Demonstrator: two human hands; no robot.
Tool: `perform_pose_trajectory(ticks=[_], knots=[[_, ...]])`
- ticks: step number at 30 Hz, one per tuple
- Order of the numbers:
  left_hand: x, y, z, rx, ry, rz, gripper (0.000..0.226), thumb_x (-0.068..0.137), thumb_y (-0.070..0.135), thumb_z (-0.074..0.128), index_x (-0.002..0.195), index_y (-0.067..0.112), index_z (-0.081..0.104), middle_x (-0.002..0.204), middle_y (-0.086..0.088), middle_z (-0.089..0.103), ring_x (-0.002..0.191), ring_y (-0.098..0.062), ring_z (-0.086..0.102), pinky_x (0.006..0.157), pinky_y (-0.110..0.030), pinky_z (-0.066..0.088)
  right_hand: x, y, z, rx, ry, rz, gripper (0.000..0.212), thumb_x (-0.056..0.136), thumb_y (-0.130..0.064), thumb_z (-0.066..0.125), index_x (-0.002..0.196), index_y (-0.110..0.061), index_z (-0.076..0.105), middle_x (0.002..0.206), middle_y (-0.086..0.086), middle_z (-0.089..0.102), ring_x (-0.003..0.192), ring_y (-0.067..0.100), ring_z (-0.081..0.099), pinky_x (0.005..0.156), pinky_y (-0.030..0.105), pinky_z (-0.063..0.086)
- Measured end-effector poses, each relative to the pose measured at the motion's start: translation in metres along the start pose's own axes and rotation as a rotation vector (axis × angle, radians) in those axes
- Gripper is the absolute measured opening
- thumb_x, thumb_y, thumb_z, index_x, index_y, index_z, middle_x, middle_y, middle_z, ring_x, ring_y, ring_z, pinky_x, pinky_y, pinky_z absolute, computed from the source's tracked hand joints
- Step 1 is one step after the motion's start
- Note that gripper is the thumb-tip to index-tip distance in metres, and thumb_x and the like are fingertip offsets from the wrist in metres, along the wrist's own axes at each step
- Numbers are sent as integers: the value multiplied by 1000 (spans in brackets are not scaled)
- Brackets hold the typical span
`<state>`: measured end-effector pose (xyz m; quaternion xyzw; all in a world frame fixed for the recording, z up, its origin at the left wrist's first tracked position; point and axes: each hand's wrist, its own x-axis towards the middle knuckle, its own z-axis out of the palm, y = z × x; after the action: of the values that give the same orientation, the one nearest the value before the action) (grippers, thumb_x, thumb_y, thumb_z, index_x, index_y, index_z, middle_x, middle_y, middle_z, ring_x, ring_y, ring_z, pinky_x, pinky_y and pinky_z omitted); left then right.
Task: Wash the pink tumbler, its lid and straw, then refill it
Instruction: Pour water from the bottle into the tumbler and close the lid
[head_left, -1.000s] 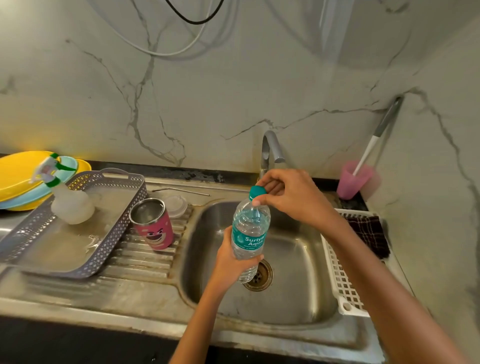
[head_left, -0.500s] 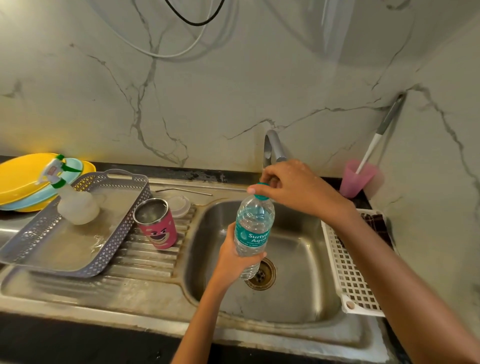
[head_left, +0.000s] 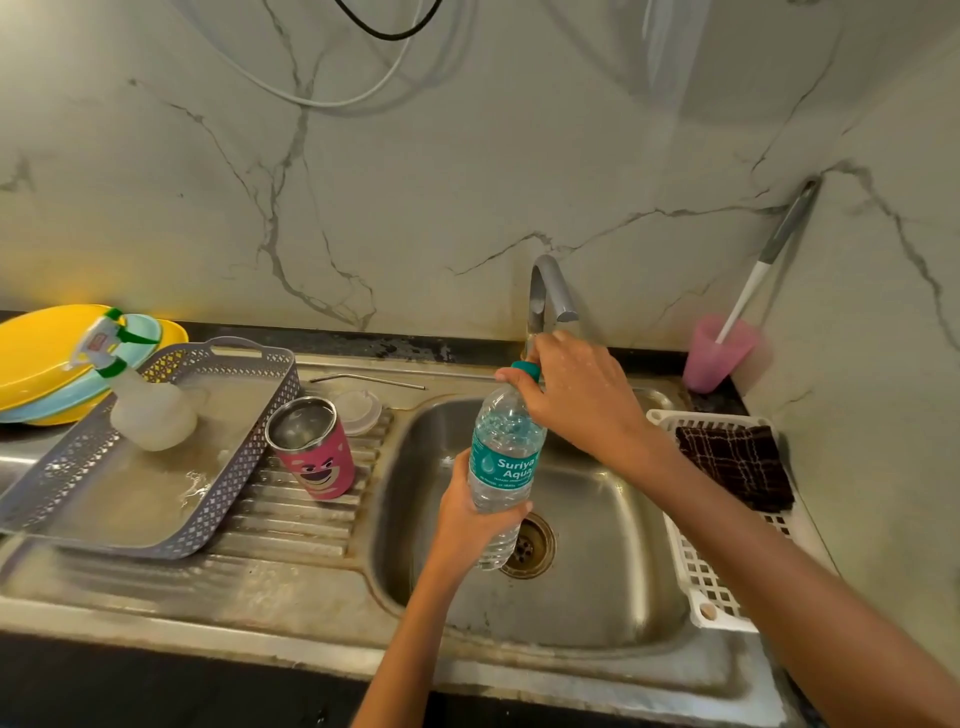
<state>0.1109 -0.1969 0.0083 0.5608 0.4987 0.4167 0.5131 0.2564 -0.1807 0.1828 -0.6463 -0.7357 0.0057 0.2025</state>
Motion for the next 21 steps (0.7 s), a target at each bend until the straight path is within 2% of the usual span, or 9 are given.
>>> perform_pose_trajectory(ticks=[2,6,8,10,12,14,16,19,21], knots=[[0,-3,0,0,-4,-6,83,65,12,90,131,26,42,116,5,66,104,-11,67,87,-28,56,1,2,5,37,-6,28,45,92,-57,49,106,-15,60,93,-4,55,77,7,50,69,19,38],[1,-7,-7,-39,-1,-29,83,62,19,92,129,27,44,115,4,67,104,-12,67,90,-32,55,-2,11,19,420,-113,77,38,96,-48,46,112,-18,62,97,-6,57,81,5,54,68,12,40],[4,-8,-13,-84,11,-48,85,58,31,91,129,26,46,116,1,68,104,-15,68,93,-42,56,-9,25,36,519,-138,145,30,101,-37,42,117,-19,60,102,-4,60,82,4,57,72,15,45],[12,-7,-21,-111,16,-56,88,57,34,91,132,26,46,118,0,68,105,-19,68,94,-47,55,-17,41,63,508,-259,205,26,98,-18,53,123,-20,58,113,-3,61,91,7,60,80,19,49],[25,-1,-26,-99,5,-51,91,58,34,92,135,26,44,121,0,67,109,-19,67,96,-48,54,-26,48,92,549,-477,238,51,86,-9,69,131,-23,52,124,-2,59,106,10,59,89,24,50],[43,6,-29,-62,5,-27,94,57,35,92,136,24,43,124,-1,65,112,-18,66,96,-47,54,-25,42,112,684,-578,244,78,72,-19,83,138,-31,42,132,-8,54,118,11,55,97,32,50],[68,14,-32,-8,33,-12,97,54,41,94,135,27,41,129,-3,59,115,-17,63,97,-46,54,-13,32,125,779,-503,252,91,65,-30,87,140,-34,36,136,-13,51,122,9,52,101,36,48],[107,29,-35,98,48,0,97,47,56,92,128,40,41,131,-1,48,122,-19,55,100,-46,51,23,21,132,839,-291,339,81,70,-23,85,138,-29,41,133,-8,55,121,13,54,99,33,48],[134,43,-37,195,53,27,103,46,56,91,134,31,42,131,1,43,127,-21,47,106,-44,45,53,20,135,833,-226,361,76,74,-19,82,137,-26,42,133,-3,56,123,17,53,99,35,46]])
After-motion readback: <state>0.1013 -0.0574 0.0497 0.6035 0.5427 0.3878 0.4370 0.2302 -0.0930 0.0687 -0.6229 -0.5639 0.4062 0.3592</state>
